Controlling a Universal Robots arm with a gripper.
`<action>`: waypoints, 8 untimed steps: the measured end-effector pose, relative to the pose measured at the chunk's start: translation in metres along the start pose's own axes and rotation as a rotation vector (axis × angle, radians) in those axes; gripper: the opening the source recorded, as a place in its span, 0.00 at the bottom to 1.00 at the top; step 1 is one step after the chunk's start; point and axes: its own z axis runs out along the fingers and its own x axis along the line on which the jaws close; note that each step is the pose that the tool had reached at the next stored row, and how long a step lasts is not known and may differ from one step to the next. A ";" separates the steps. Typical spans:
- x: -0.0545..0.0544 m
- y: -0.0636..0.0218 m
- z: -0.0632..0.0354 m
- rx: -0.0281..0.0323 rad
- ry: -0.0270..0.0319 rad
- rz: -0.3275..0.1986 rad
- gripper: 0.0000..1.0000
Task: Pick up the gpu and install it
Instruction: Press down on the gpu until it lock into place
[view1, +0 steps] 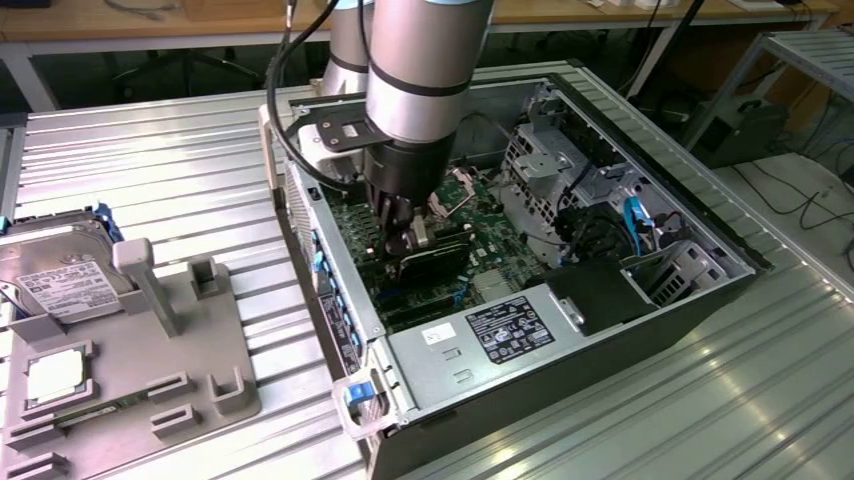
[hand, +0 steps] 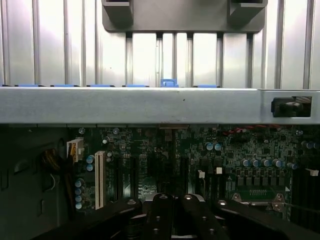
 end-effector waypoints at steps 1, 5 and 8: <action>0.000 0.0005 0.0008 -0.0006 0.0000 0.000 0.11; 0.000 0.0039 0.0017 -0.0012 0.0000 0.000 0.11; 0.000 0.0066 0.0018 -0.0011 0.0000 -0.001 0.11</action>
